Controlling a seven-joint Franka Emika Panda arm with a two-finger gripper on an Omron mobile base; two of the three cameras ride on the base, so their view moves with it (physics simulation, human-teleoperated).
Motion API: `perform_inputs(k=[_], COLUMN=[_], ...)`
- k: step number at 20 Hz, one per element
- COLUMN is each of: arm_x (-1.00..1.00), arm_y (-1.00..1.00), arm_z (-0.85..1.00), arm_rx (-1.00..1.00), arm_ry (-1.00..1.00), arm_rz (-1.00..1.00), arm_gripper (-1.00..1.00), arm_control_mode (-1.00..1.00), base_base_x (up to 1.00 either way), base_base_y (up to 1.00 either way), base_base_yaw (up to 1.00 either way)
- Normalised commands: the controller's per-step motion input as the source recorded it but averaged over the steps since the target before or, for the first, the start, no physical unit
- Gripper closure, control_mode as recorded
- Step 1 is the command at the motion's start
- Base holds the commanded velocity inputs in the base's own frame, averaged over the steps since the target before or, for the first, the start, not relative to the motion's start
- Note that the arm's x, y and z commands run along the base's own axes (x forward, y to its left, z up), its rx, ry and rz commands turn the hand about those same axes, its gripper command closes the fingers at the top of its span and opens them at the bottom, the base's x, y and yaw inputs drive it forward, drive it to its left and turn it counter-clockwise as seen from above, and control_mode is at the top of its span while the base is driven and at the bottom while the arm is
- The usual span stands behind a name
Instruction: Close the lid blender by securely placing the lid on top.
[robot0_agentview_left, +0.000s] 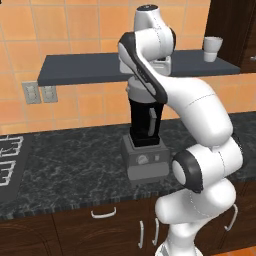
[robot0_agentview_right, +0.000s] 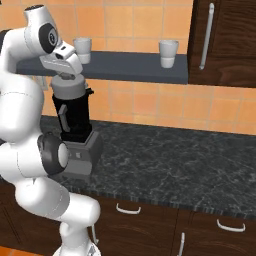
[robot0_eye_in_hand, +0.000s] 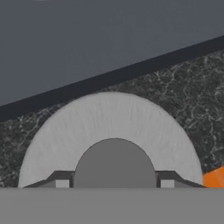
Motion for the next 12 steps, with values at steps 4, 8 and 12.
perform_inputs(k=[4,8,12], arm_x=[-0.12,0.0,0.0], arm_y=[-0.33,-0.08,0.0], arm_z=[-0.07,0.0,0.15], arm_rx=[0.0,0.0,0.0], arm_ry=[-0.08,-0.03,-0.02], arm_rz=[0.0,0.0,0.0], arm_gripper=[1.0,1.0,1.0], arm_control_mode=[-1.0,-1.0,-1.0], base_base_x=[0.0,0.0,0.0], base_base_y=[0.0,0.0,0.0], base_base_yaw=[0.0,0.0,0.0])
